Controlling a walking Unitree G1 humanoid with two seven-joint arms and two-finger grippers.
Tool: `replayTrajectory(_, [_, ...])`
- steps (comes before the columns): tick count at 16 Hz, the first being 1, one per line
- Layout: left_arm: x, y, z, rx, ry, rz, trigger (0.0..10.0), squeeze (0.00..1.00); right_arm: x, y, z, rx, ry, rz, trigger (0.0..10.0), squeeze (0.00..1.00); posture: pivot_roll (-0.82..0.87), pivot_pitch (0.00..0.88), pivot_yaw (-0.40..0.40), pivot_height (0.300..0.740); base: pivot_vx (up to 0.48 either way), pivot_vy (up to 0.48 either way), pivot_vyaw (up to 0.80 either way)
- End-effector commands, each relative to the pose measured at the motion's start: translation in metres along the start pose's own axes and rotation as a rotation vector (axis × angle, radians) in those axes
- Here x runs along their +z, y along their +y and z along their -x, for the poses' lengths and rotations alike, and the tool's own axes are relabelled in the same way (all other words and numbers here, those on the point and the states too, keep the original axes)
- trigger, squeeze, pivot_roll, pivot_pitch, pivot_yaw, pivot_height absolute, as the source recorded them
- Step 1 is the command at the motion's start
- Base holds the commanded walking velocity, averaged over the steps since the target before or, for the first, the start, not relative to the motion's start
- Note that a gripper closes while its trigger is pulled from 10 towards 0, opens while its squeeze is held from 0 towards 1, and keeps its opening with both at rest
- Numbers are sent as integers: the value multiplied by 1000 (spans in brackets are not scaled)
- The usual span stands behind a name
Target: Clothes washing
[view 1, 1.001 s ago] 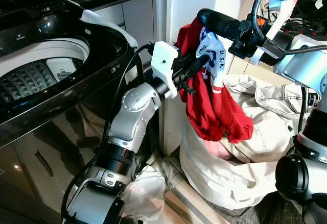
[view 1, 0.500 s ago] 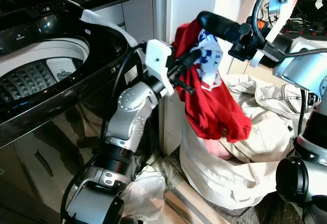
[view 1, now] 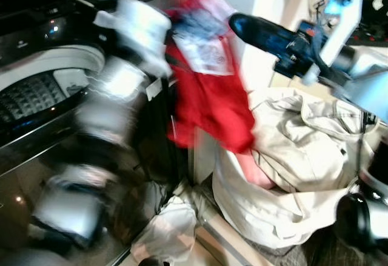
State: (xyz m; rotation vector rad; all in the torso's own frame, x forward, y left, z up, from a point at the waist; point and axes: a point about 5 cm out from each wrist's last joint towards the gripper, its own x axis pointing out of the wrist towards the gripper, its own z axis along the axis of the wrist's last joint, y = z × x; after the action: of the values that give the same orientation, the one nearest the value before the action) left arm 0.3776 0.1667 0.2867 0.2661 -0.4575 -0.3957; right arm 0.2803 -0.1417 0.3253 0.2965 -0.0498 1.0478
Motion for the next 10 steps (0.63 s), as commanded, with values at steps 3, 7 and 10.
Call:
replayTrajectory(3, [66,96,3,287,-10,-433,0,0,-12,15,5,81,66,53,10000,0,24,0,51,740,0,0,0])
replayTrajectory(7, [93,146,21,467,90,-728,0,0,-27,14,3,43,113,92,10000,0,28,0,64,740,0,0,0])
replayTrajectory(10, [67,146,23,479,174,-700,0,0,-36,12,0,13,131,97,10000,0,30,0,66,740,0,0,0])
